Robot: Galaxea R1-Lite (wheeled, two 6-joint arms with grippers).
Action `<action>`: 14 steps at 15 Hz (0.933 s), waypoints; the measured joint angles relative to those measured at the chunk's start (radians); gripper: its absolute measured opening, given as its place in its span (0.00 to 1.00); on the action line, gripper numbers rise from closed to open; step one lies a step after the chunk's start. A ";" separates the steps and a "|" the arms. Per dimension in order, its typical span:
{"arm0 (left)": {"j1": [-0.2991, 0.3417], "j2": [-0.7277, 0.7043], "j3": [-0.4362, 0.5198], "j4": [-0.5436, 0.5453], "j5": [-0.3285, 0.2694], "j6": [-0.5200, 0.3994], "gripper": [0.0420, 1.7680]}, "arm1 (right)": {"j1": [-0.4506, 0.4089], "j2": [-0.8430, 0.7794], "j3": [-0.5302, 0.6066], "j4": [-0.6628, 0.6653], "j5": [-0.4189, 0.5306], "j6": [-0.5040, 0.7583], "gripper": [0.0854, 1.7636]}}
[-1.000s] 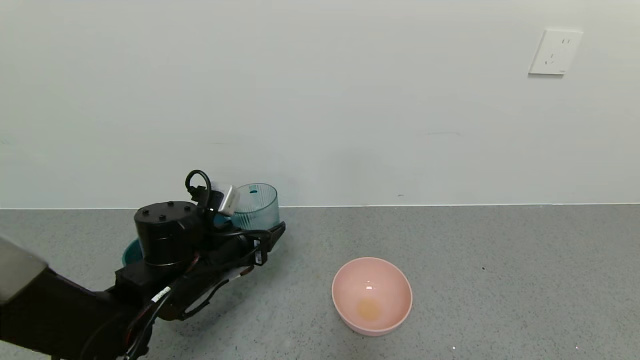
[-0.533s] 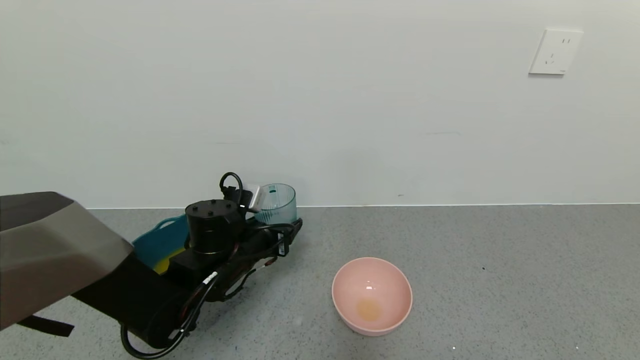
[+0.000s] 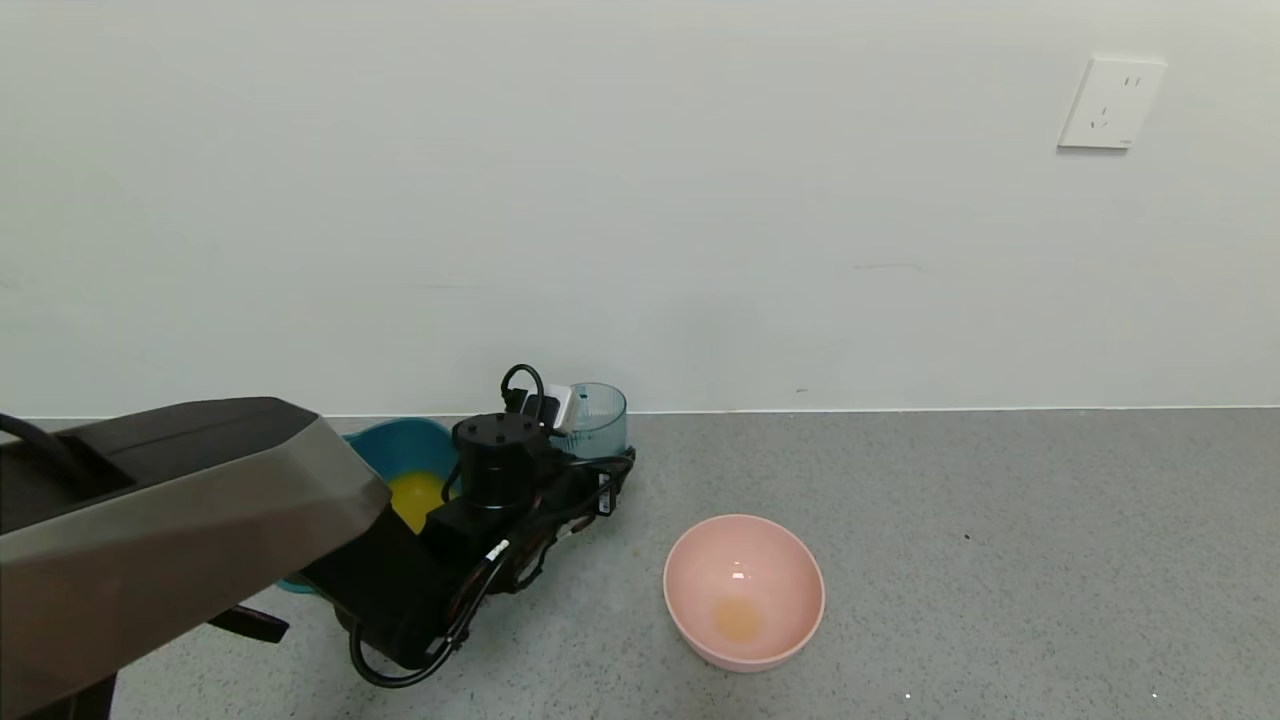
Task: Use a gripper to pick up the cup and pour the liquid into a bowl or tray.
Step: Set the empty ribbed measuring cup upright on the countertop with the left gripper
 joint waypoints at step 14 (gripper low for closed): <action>-0.022 0.166 -0.005 -0.140 0.047 -0.002 0.72 | 0.000 0.000 0.000 0.000 0.000 0.000 0.97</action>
